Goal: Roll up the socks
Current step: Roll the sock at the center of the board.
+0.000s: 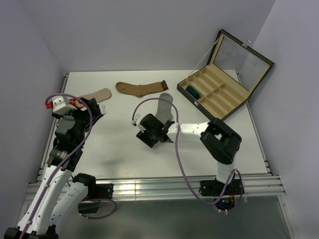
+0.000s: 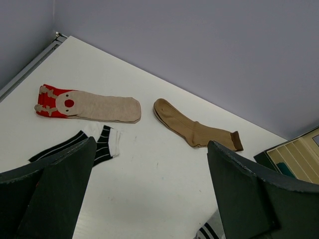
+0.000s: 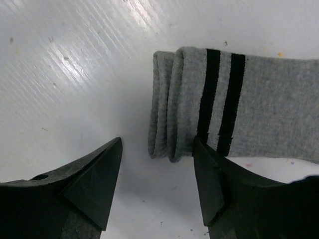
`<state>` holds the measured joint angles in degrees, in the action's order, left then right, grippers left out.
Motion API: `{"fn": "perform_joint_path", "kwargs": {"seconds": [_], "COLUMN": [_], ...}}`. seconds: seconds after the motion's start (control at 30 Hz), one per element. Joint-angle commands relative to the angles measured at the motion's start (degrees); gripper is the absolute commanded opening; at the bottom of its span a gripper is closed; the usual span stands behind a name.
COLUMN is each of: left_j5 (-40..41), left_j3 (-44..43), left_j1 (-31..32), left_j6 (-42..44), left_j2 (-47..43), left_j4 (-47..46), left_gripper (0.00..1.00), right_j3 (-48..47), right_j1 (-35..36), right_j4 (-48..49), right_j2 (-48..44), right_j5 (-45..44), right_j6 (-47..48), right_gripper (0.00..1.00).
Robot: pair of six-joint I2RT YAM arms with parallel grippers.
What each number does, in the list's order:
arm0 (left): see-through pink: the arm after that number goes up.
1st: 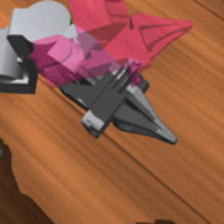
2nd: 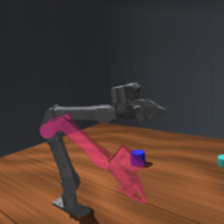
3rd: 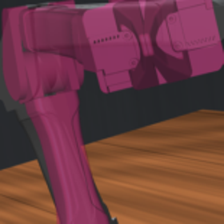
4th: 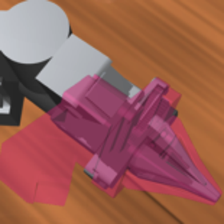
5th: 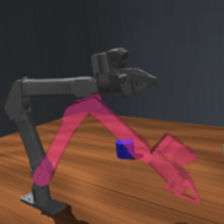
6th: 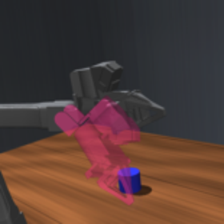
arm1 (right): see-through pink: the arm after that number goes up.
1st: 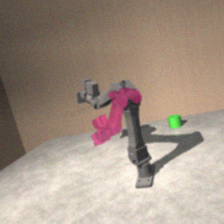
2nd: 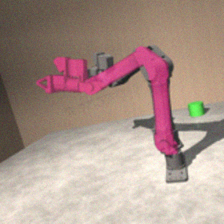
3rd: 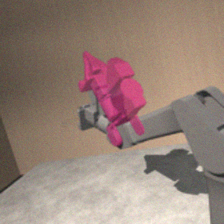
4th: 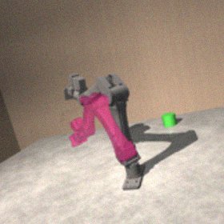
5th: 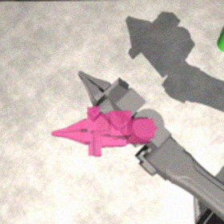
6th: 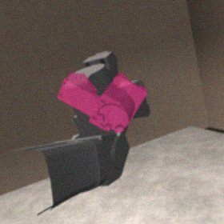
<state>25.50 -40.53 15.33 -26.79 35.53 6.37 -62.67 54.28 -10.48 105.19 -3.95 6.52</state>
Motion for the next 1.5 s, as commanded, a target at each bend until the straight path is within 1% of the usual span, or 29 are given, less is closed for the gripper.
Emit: {"fn": "perform_joint_path", "kwargs": {"seconds": [0.0, 0.23, 0.3, 0.37, 0.43, 0.47, 0.53, 0.57, 0.63, 0.67, 0.7, 0.77, 0.87, 0.9, 0.97, 1.0, 1.07, 1.1, 1.13, 1.17, 1.2, 1.23, 1.33, 1.37, 1.47], "left_j5": [-0.54, -0.36, -0.36, -0.36, -0.45, -0.53, -0.45, -0.62, -0.88, -1.15, -1.41, -3.07, -6.32, -7.38, -9.58, -12.11, -14.67, -17.47, -18.54, -19.51, -20.48, -20.83, -21.71, -21.63, -21.01], "left_j3": [-0.86, -0.86, -0.86, -0.86, -0.95, -0.95, -1.13, -1.39, -1.65, -2.18, -2.53, -3.93, -5.43, -5.69, -5.61, -5.00, -2.64, -1.66, -0.61, 0.97, 1.59, 2.29, 4.84, 5.20, 5.99], "left_j1": [-0.22, -0.22, -0.22, -0.22, -0.22, -0.22, -0.22, -0.22, -0.22, -0.22, -0.22, -0.22, -0.22, -0.22, -0.22, -0.22, -0.13, -0.13, 0.05, 0.22, 0.40, 1.10, 2.94, 3.47, 6.28], "left_j6": [-0.11, -0.11, -0.20, -0.11, -0.20, -0.11, -0.11, -0.20, -0.28, -0.81, -1.42, -3.87, -7.22, -8.10, -11.00, -12.14, -15.48, -16.71, -18.81, -19.79, -20.75, -22.50, -25.67, -26.47, -28.93], "left_j2": [0.07, -0.11, -0.20, -0.20, -0.11, -0.02, 0.33, 0.50, 1.29, 1.65, 2.17, 3.75, 6.30, 7.26, 8.32, 9.03, 9.82, 10.78, 11.49, 12.19, 13.85, 14.65, 17.81, 18.52, 22.38], "left_j4": [-1.01, -0.92, -0.92, -0.83, -0.83, -0.75, -0.48, -0.31, 0.22, 0.57, 1.53, 5.21, 10.23, 11.28, 13.74, 14.02, 13.24, 12.71, 12.09, 11.04, 10.51, 10.07, 7.17, 6.47, 4.09], "left_gripper": [0.99, 0.99, 0.99, 0.99, 0.99, 0.99, 0.99, 0.99, 0.99, 0.99, 0.99, 0.99, 0.98, 0.98, 0.96, 0.95, 0.95, 0.95, 0.95, 0.95, 0.95, 0.95, 0.93, 0.92, 0.89], "right_j3": [-1.66, -2.28, -2.19, -2.01, -2.01, -1.84, -1.49, -1.49, -1.05, -0.87, -0.96, -1.22, -1.66, -1.75, -1.92, -2.27, -2.89, -3.41, -3.77, -4.21, -4.30, -4.47, -3.69, -3.07, -2.28], "right_j1": [1.09, 3.11, 3.55, 3.90, 3.99, 3.99, 3.99, 3.99, 3.99, 3.99, 3.99, 3.99, 3.55, 3.12, 1.45, 0.74, -1.71, -2.59, -3.65, -5.57, -6.55, -7.34, -10.59, -11.47, -14.99], "right_j4": [1.52, 1.34, 1.43, 1.43, 1.08, 1.25, 1.16, 1.34, 1.78, 2.04, 2.13, 2.22, 2.66, 2.83, 3.45, 3.54, 3.36, 3.62, 3.71, 3.89, 4.41, 4.59, 7.48, 8.36, 12.22], "right_j2": [0.54, 2.83, 3.27, 3.80, 4.41, 4.59, 5.11, 5.20, 5.38, 5.47, 5.38, 5.29, 4.24, 3.89, 2.92, 2.66, 2.30, 2.39, 2.65, 2.92, 3.44, 3.71, 4.67, 5.02, 6.43], "right_j5": [-2.12, -5.54, -6.51, -7.48, -8.09, -8.97, -9.67, -10.11, -10.55, -10.64, -10.47, -9.34, -4.33, -0.58, 3.31, 5.77, 13.14, 15.96, 21.82, 24.22, 26.42, 30.45, 36.53, 40.64, 47.33], "right_j6": [1.12, 2.26, 2.53, 2.70, 2.70, 2.62, 2.53, 2.44, 2.61, 2.62, 2.70, 2.62, 1.04, 0.34, -1.07, -2.55, -4.32, -6.15, -6.43, -9.31, -10.03, -10.74, -14.51, -16.96, -22.23], "right_gripper": [0.65, 0.63, 0.61, 0.52, 0.45, 0.35, 0.29, 0.20, 0.12, 0.03, 0.00, 0.00, 0.00, 0.00, 0.00, 0.00, 0.00, 0.00, 0.00, 0.00, 0.00, 0.00, 0.00, 0.00, 0.00]}}
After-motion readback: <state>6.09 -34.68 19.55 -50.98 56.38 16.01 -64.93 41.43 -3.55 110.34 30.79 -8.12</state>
